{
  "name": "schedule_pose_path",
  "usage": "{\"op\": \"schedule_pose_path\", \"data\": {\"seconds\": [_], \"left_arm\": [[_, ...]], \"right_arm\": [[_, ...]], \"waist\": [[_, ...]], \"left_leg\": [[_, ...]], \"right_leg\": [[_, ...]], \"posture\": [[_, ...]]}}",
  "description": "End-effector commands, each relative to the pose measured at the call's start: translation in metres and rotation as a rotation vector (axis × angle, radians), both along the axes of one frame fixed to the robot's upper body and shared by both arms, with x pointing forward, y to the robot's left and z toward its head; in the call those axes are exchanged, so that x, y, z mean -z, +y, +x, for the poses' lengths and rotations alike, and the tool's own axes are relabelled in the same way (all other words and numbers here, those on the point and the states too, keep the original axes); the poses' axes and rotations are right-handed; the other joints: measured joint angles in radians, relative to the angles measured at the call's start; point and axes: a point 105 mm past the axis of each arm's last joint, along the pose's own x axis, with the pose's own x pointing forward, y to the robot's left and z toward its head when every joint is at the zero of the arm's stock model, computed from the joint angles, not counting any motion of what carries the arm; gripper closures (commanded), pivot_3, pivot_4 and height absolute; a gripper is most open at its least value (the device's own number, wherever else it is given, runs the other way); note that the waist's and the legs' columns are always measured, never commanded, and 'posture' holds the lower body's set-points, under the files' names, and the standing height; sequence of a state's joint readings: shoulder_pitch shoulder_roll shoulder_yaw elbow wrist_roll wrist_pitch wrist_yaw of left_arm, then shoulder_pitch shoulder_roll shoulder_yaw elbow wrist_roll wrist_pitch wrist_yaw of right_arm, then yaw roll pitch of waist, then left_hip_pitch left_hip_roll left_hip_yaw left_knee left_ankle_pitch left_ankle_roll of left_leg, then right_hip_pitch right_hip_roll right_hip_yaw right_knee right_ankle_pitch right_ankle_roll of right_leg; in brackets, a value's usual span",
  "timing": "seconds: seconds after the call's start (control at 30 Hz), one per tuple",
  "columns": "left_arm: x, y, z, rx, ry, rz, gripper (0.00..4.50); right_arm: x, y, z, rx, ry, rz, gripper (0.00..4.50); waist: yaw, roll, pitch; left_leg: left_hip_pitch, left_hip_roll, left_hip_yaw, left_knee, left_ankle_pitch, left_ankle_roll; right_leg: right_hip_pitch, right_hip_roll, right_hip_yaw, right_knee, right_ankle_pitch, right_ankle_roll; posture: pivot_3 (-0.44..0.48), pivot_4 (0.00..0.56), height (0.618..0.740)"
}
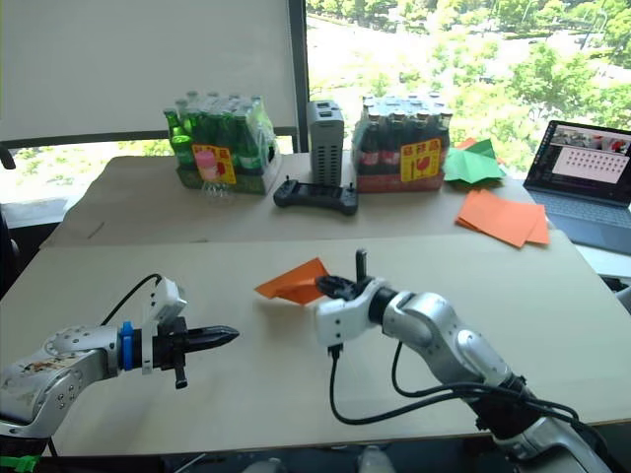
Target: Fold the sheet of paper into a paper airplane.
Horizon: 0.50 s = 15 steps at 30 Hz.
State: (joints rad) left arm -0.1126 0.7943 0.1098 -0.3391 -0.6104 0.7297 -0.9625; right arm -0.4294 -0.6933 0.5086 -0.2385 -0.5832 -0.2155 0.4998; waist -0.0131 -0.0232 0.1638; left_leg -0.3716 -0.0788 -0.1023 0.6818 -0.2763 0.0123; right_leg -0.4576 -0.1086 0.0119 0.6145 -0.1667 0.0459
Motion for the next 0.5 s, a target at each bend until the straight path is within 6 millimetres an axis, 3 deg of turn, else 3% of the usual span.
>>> {"op": "schedule_pose_path", "data": {"seconds": [0.03, 0.13, 0.33, 0.37, 0.5], "left_arm": [[-0.013, 0.001, 0.000, 0.001, -0.044, 0.000, 4.50], [-0.013, 0.000, 0.000, 0.005, -0.043, 0.005, 4.50], [-0.014, -0.002, 0.001, 0.010, -0.044, 0.001, 4.50], [-0.013, -0.003, 0.001, 0.011, -0.044, 0.000, 4.50], [-0.013, -0.003, 0.001, 0.013, -0.044, -0.001, 4.50]], "right_arm": [[0.015, 0.011, -0.019, -0.120, -0.015, -0.036, 4.45], [0.029, 0.005, -0.017, -0.120, 0.015, -0.086, 4.45], [0.028, -0.001, -0.007, -0.064, 0.100, -0.048, 4.45], [0.026, -0.003, -0.007, -0.058, 0.117, -0.038, 3.87], [0.022, -0.003, -0.014, -0.069, 0.202, 0.001, 2.58]], "waist": [[-0.001, 0.000, 0.000], [-0.008, -0.001, 0.000], [-0.004, -0.001, 0.000], [-0.004, -0.001, 0.000], [-0.003, -0.001, 0.000]], "left_leg": [[0.000, 0.000, 0.000, 0.000, 0.000, 0.000], [0.001, 0.000, 0.003, 0.001, 0.000, 0.000], [0.003, 0.005, 0.004, 0.001, 0.001, 0.000], [0.003, 0.006, 0.003, 0.001, 0.000, 0.000], [0.003, 0.006, 0.003, 0.001, 0.000, 0.000]], "right_leg": [[0.000, 0.000, 0.001, 0.000, 0.000, 0.000], [0.000, 0.000, 0.003, 0.000, 0.001, -0.001], [0.002, 0.006, 0.002, 0.000, 0.001, -0.002], [0.002, 0.006, 0.002, -0.001, 0.002, -0.003], [0.002, 0.006, 0.002, -0.001, 0.002, -0.004]], "posture": [[0.000, 0.150, 0.699], [0.000, 0.150, 0.699], [0.000, 0.150, 0.699], [0.000, 0.150, 0.699], [0.000, 0.150, 0.699]]}}
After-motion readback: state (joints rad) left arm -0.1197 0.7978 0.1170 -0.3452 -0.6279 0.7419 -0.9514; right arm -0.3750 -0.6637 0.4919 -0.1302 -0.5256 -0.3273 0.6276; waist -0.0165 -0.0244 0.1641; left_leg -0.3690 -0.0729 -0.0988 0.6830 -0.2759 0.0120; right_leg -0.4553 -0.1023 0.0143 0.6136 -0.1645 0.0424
